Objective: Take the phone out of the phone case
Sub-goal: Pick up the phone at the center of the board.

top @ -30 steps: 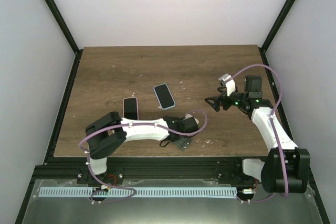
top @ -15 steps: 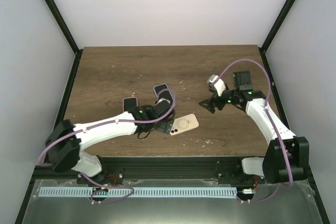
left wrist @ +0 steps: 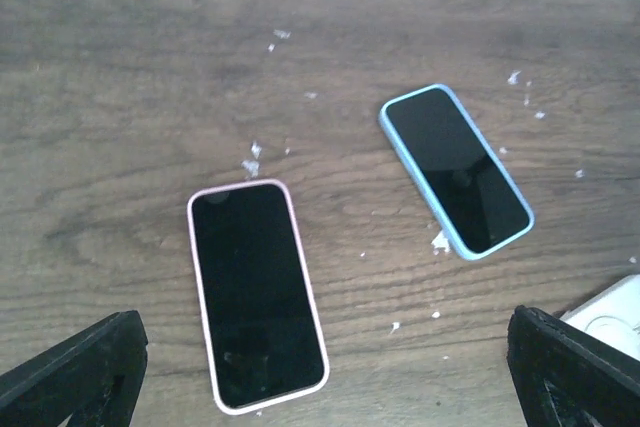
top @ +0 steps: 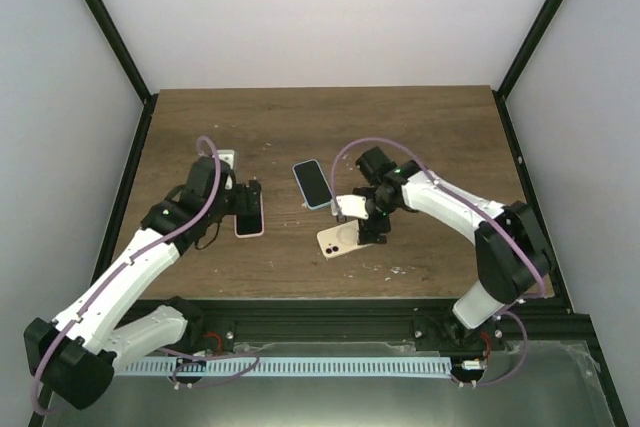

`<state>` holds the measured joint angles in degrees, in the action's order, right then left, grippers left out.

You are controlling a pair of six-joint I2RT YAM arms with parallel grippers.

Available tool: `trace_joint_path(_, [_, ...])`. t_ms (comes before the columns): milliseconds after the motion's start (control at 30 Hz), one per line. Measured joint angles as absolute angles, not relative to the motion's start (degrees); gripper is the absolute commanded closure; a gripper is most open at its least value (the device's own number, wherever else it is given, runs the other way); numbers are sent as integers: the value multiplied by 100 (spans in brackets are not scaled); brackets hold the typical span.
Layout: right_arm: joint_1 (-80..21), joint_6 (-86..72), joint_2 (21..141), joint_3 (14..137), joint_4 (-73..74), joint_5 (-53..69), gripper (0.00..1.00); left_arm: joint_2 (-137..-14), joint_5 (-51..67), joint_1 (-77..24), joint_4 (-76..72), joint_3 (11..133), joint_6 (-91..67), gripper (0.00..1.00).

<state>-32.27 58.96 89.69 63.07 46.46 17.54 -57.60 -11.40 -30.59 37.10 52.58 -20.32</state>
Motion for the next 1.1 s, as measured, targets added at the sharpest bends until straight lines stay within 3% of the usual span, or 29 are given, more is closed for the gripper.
trace_joint_path(167, [-3712,6309,9354,6504,5103,1140,2,-5614,-932,-2613,3612,4963,-1914,8])
trace_joint_path(433, [-3935,6536,10020,7310,5487,845,2,-5155,-880,-2552,3376,4895,-1776,4])
trace_joint_path(700, [-4147,6394,10532,7343,5533,701,9,-5028,-1258,-2552,3347,4838,-1774,2])
trace_joint_path(1100, [-4265,6178,10707,7218,5280,270,10,-4893,-1387,-2552,3299,4713,-1734,2])
